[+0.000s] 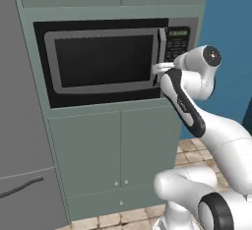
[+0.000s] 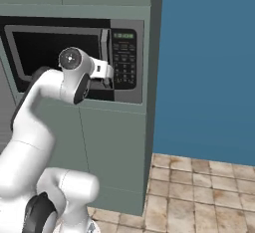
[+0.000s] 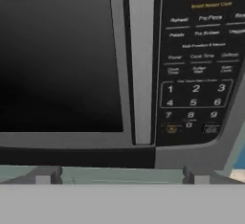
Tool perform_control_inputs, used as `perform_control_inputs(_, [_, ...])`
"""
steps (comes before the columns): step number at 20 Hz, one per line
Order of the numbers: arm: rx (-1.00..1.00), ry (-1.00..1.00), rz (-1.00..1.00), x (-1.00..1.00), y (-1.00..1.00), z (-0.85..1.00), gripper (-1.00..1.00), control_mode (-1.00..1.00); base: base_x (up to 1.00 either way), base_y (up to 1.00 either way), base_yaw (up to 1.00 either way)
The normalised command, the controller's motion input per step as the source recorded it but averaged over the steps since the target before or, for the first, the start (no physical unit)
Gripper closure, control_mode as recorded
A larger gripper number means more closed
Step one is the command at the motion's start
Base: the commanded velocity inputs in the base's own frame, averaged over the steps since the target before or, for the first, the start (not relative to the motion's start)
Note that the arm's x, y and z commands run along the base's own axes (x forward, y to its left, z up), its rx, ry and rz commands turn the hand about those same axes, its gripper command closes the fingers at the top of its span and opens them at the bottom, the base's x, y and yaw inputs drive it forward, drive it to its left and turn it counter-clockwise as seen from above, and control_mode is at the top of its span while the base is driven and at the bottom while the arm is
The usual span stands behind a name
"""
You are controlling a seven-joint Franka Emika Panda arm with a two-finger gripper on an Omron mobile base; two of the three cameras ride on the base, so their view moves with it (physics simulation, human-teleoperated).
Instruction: The microwave is finished heating the shrimp and lemon. Take the bowl containing the food and place it on the dining counter.
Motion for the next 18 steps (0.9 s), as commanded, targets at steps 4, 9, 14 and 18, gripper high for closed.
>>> perform_control_inputs(4, [0.00,0.00,0.00,0.77,0.00,0.00,-1.00,-1.00,0.00,0.00,0.00])
perform_control_inputs(9, [0.00,0.00,0.00,0.76,0.00,0.00,-1.00,-1.00,0.00,0.00,0.00])
perform_control_inputs(14, [0.00,0.00,0.00,0.76,0.00,-0.02,-1.00,-1.00,0.00,0.00,0.00])
perform_control_inputs(18, [-0.01,0.00,0.00,0.76,0.00,-0.04,-1.00,-1.00,0.00,0.00,0.00])
